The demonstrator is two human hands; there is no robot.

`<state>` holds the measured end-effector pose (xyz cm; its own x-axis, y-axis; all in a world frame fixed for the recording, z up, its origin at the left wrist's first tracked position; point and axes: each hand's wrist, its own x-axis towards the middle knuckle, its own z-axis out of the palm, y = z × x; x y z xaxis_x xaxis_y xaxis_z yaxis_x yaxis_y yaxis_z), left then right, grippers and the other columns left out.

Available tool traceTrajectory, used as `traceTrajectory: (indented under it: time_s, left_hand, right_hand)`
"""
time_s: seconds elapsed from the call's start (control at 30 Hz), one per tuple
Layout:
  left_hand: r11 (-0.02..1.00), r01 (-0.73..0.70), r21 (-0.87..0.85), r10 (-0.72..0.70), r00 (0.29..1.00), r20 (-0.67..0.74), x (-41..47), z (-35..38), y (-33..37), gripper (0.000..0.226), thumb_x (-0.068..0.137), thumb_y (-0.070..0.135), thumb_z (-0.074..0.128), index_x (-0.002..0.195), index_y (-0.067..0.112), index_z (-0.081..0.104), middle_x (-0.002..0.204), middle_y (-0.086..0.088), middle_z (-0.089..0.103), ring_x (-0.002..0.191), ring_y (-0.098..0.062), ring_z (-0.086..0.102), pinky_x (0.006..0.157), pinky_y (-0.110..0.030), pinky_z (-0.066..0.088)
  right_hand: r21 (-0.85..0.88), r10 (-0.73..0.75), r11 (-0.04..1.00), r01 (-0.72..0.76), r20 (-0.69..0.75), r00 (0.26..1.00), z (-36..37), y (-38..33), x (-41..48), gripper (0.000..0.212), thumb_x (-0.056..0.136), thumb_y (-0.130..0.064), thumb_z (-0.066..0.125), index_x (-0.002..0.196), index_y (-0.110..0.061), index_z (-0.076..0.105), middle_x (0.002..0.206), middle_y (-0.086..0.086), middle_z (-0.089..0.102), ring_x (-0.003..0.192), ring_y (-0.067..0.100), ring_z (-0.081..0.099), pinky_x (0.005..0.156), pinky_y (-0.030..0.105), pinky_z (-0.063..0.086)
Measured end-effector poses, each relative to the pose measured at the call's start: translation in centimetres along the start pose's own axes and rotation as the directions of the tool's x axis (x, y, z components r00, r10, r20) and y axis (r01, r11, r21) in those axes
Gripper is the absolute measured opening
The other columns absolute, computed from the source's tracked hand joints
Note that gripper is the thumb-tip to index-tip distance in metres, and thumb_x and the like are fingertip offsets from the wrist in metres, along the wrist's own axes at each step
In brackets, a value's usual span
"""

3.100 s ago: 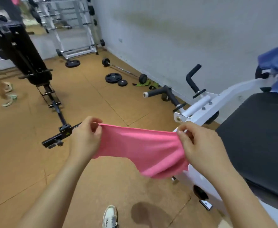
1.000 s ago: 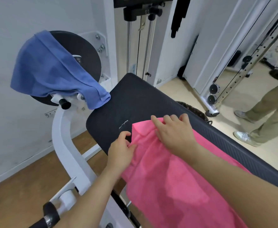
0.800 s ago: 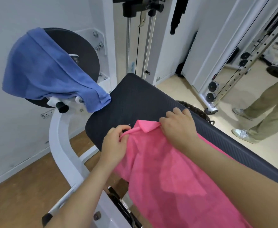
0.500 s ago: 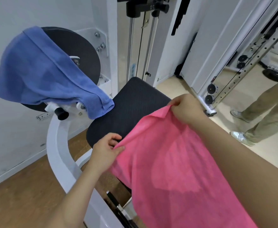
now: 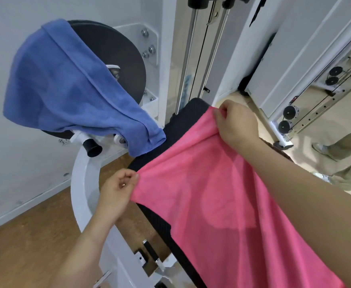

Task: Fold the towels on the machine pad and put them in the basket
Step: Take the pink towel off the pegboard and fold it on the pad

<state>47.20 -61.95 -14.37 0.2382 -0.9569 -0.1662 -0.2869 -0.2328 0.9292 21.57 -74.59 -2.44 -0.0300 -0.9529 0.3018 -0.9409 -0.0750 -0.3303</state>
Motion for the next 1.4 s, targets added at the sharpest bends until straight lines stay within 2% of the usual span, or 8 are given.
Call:
traceTrajectory:
  time_s: [0.2, 0.4, 0.6, 0.77, 1.0, 1.17, 1.3, 1.4]
  left_hand:
    - [0.998, 0.049, 0.046, -0.037, 0.971, -0.237, 3.1, -1.0, -0.1, 0.018, 0.084, 0.035, 0.072, 0.074, 0.020, 0.069, 0.070, -0.003, 0.068, 0.061, -0.012, 0.062, 0.052, -0.014, 0.044]
    - [0.933, -0.074, 0.352, 0.201, 0.919, -0.340, 1.7, 0.1, 1.2, 0.012, 0.085, 0.022, 0.070, 0.091, 0.025, 0.059, 0.089, 0.005, 0.052, 0.078, -0.014, 0.052, 0.070, -0.029, 0.040]
    - [0.797, -0.550, 0.249, 0.501, 0.832, 0.238, -9.3, 7.3, 3.7, 0.027, 0.083, 0.036, 0.056, 0.109, 0.037, 0.062, 0.096, 0.024, 0.045, 0.076, 0.008, 0.050, 0.066, -0.010, 0.044]
    - [0.760, -0.620, 0.195, 0.484, 0.740, 0.467, -17.2, 13.0, 3.4, 0.045, 0.077, 0.052, 0.053, 0.121, 0.041, 0.054, 0.102, 0.018, 0.049, 0.077, 0.000, 0.057, 0.059, -0.017, 0.051]
    - [0.672, -0.691, 0.267, 0.470, 0.677, 0.567, -23.1, 14.5, 2.8, 0.038, 0.074, 0.051, 0.050, 0.110, 0.040, 0.052, 0.094, 0.018, 0.050, 0.067, -0.004, 0.061, 0.048, -0.021, 0.049]
    - [0.601, -0.715, 0.357, 0.408, 0.658, 0.633, -27.2, 16.9, 4.2, 0.041, 0.083, 0.064, 0.043, 0.112, 0.037, 0.054, 0.091, 0.018, 0.057, 0.082, -0.005, 0.062, 0.056, -0.025, 0.050]
    - [0.658, -0.587, 0.472, 0.221, 0.749, 0.624, -30.2, 19.5, 5.3, 0.071, 0.079, 0.071, 0.036, 0.135, 0.027, 0.039, 0.123, 0.009, 0.054, 0.110, -0.017, 0.055, 0.082, -0.034, 0.045]
    - [0.724, -0.464, 0.509, 0.189, 0.845, 0.501, -31.6, 20.9, 6.0, 0.050, 0.087, 0.049, 0.053, 0.130, 0.029, 0.038, 0.114, 0.009, 0.060, 0.097, -0.019, 0.062, 0.077, -0.035, 0.048]
  right_hand:
    - [-0.139, -0.105, 0.985, 0.106, 0.011, 0.994, 1.5, -1.0, 2.9, 0.018, 0.095, -0.023, 0.042, 0.093, -0.009, 0.053, 0.081, 0.003, 0.048, 0.080, 0.028, 0.049, 0.061, 0.036, 0.035]
    - [-0.198, -0.142, 0.970, 0.140, 0.004, 0.990, 2.3, -0.5, 3.1, 0.024, 0.097, -0.028, 0.039, 0.092, -0.009, 0.055, 0.084, 0.007, 0.054, 0.082, 0.033, 0.056, 0.059, 0.034, 0.034]
    - [-0.118, -0.062, 0.990, 0.075, 0.110, 0.992, -0.7, 0.0, 1.1, 0.041, 0.097, -0.043, 0.039, 0.114, -0.012, 0.060, 0.109, 0.011, 0.062, 0.102, 0.030, 0.057, 0.075, 0.037, 0.046]
    - [0.060, -0.026, 0.998, 0.018, 0.142, 0.990, -7.3, 3.1, -7.6, 0.041, 0.094, -0.037, 0.048, 0.133, -0.023, 0.050, 0.119, 0.005, 0.059, 0.111, 0.025, 0.053, 0.089, 0.037, 0.044]
    - [-0.180, 0.194, 0.973, -0.144, 0.303, 0.933, -13.7, 9.8, -27.5, 0.062, 0.088, -0.047, 0.051, 0.145, -0.036, 0.032, 0.141, -0.007, 0.041, 0.128, 0.021, 0.038, 0.097, 0.042, 0.042]
    - [-0.414, 0.142, 0.909, 0.036, 0.390, 0.910, -13.4, 12.8, -33.7, 0.084, 0.067, -0.058, 0.072, 0.142, -0.045, 0.036, 0.148, 0.009, 0.039, 0.129, 0.030, 0.037, 0.079, 0.052, 0.046]
    - [-0.371, -0.075, 0.897, 0.239, 0.407, 0.910, -13.5, 14.6, -33.5, 0.058, 0.065, -0.049, 0.077, 0.119, -0.043, 0.058, 0.142, 0.009, 0.047, 0.127, 0.030, 0.043, 0.080, 0.049, 0.043]
    - [-0.304, -0.234, 0.888, 0.345, 0.348, 0.908, -13.9, 15.8, -32.6, 0.029, 0.070, -0.029, 0.077, 0.096, -0.032, 0.065, 0.127, 0.005, 0.055, 0.117, 0.028, 0.050, 0.075, 0.042, 0.042]
